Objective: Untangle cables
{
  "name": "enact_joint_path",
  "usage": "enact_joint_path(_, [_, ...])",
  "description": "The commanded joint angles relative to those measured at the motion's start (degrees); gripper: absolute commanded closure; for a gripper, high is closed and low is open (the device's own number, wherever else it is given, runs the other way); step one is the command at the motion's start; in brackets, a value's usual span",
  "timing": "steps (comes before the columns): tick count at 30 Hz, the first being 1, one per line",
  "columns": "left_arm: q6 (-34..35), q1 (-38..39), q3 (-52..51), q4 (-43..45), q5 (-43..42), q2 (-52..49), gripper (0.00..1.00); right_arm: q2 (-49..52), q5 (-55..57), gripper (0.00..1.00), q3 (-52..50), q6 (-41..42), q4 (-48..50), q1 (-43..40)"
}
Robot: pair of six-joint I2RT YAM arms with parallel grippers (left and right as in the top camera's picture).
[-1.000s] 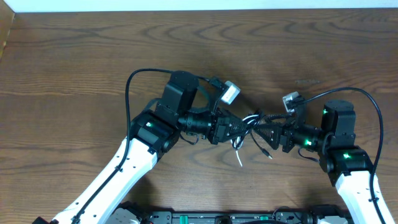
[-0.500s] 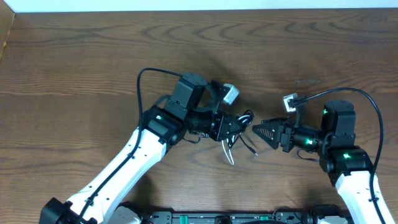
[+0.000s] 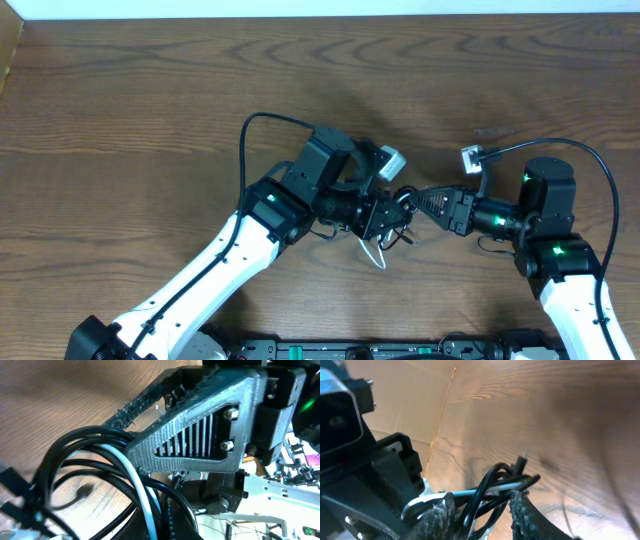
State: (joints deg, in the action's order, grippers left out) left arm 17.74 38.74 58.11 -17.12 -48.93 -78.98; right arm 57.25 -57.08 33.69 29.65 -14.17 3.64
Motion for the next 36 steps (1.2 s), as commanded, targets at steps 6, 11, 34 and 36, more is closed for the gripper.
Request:
enact_joint_path(6, [-1.38, 0.61, 0.2, 1.84, -1.55, 0.33, 0.92, -0.24, -2.93, 0.74, 0.24, 4.24, -0.13, 0.22])
enact_joint_path(11, [-1.38, 0.61, 0.2, 3.15, -1.55, 0.33, 0.92, -0.24, -3.45, 0.87, 0.24, 4.2, -0.31, 0.2])
enact_joint_path(34, [-2.56, -3.76, 0.2, -0.2, -0.92, 0.37, 0.92, -0.24, 42.4, 0.99, 0.24, 3.52, -25.14, 0.2])
enact_joint_path(36, [-2.73, -4.76, 0.2, -1.11, -0.92, 0.37, 0.92, -0.24, 47.52, 0.99, 0.24, 3.54, -26.95, 0.2])
